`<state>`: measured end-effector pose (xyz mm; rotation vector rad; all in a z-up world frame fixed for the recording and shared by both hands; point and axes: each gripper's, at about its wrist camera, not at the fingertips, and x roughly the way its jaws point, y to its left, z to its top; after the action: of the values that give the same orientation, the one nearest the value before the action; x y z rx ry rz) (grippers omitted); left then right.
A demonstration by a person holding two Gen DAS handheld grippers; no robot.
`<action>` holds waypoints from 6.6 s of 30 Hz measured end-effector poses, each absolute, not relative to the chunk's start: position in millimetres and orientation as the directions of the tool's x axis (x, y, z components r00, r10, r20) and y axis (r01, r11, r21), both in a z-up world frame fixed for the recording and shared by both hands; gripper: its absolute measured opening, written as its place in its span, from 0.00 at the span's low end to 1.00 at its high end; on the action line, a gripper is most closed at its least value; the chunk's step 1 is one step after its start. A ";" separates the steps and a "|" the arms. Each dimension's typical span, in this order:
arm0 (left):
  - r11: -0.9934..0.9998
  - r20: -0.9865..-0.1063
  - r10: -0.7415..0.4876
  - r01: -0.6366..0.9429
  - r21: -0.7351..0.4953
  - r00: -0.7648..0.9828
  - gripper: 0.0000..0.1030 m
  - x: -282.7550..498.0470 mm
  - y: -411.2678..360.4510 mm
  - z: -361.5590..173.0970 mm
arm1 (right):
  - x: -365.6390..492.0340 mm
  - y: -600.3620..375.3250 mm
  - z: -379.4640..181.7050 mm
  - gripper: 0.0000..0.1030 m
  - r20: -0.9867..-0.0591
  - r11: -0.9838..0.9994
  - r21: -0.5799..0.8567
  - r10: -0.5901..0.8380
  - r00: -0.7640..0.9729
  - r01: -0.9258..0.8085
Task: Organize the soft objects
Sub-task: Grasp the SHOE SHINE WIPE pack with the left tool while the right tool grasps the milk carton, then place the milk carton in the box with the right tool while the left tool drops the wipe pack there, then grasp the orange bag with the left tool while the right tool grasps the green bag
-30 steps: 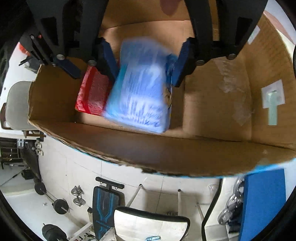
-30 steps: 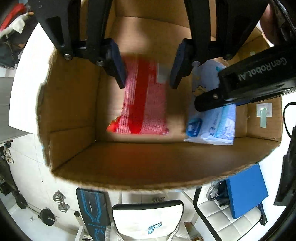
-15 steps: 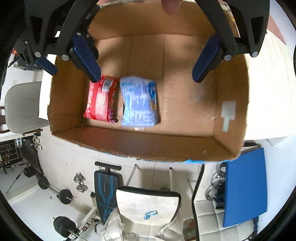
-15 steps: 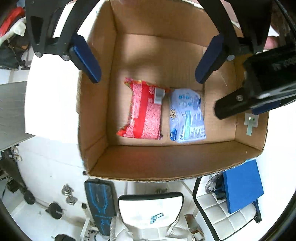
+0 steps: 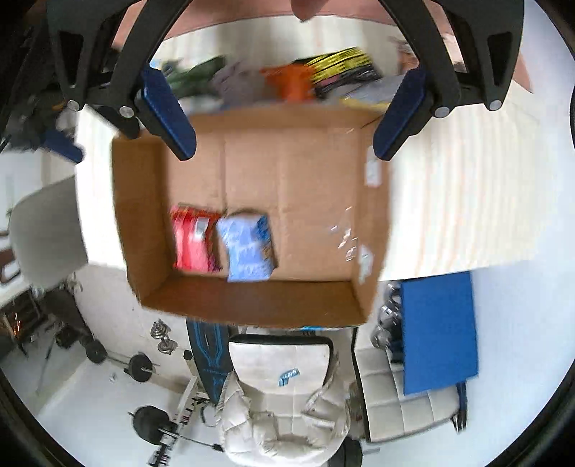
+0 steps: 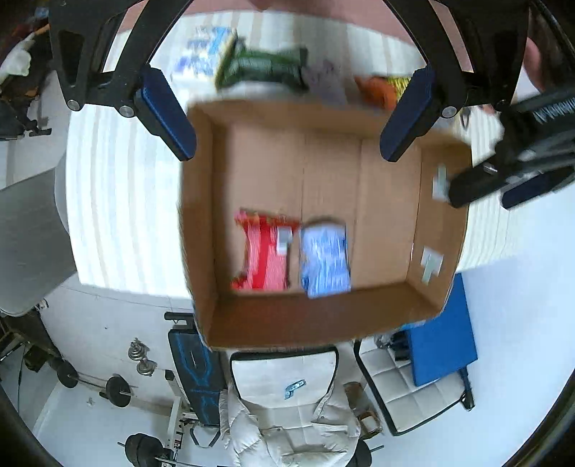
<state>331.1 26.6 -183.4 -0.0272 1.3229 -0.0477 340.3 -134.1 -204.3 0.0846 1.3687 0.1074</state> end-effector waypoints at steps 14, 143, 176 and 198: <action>0.887 -0.959 0.282 0.390 0.248 -0.032 0.98 225.5 36.5 -360.6 | 209.8 -166.3 -314.6 1.00 -0.997 0.997 0.054 0.057 -0.058 0.055; 0.996 -0.992 -0.068 -0.053 -0.074 0.109 0.96 407.2 44.1 -241.5 | 384.4 -121.2 -273.2 1.00 -0.998 0.998 0.048 0.050 0.050 -0.042; 0.990 -0.942 0.095 -0.134 0.054 0.322 0.96 246.3 44.6 -180.1 | 262.7 -138.8 -178.0 1.00 -0.959 0.975 0.076 0.129 0.253 -0.209; 0.934 -0.976 -0.216 -0.297 -0.199 -0.026 0.93 266.4 65.5 -370.6 | 218.9 -153.3 -382.8 0.54 -0.965 0.993 0.101 0.084 -0.248 -0.054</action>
<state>266.4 65.5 -370.6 -0.4032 1.6105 0.0672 218.9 -153.3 -382.8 0.0218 1.8163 0.1303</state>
